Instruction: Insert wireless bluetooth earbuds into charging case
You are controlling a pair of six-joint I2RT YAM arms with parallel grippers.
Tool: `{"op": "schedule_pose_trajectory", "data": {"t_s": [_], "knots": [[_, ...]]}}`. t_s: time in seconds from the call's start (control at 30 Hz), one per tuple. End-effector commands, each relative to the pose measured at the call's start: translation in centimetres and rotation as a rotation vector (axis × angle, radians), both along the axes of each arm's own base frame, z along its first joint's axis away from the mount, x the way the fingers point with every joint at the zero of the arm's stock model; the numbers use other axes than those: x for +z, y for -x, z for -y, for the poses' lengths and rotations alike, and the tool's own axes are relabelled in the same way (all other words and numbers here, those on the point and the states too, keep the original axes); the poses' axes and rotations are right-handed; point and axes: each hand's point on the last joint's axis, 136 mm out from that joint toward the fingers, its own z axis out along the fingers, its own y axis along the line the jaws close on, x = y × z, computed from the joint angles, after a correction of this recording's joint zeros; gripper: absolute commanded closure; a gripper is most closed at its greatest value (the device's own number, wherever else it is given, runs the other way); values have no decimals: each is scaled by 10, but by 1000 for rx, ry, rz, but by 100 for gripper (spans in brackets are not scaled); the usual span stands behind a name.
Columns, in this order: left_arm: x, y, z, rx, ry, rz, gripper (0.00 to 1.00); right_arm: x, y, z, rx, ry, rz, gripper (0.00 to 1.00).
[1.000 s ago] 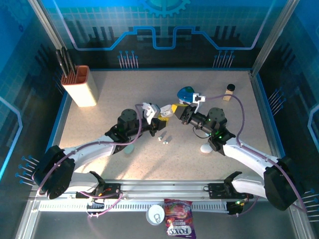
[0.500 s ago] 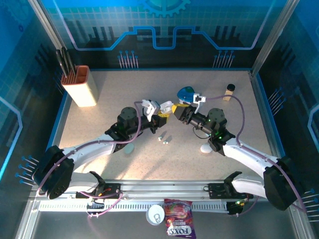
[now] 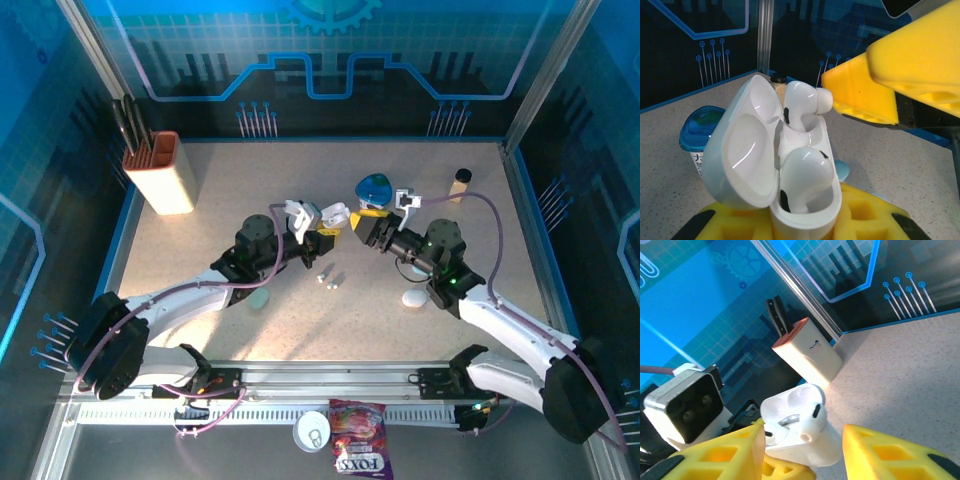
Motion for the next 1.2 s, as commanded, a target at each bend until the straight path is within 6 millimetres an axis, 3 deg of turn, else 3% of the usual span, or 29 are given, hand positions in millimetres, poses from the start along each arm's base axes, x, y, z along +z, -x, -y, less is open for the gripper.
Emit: {"op": "schedule_pose_trajectory", "data": {"t_s": [0.0,0.13,0.4,0.5,1.17], "knots": [[6,9,4,-49,-11,52,93,15,-4,6,-16,8,19,66],[4,12,3,-61,-29,55,93,14,-5,4,2,38,12,78],[7,10,4,-54,-27,56,92,7,-4,-7,65,40,-7,82],[9,8,4,-51,-25,60,92,4,-4,-9,73,44,-15,89],[7,4,3,-33,-33,35,91,-5,1,-26,125,50,-39,88]]}}
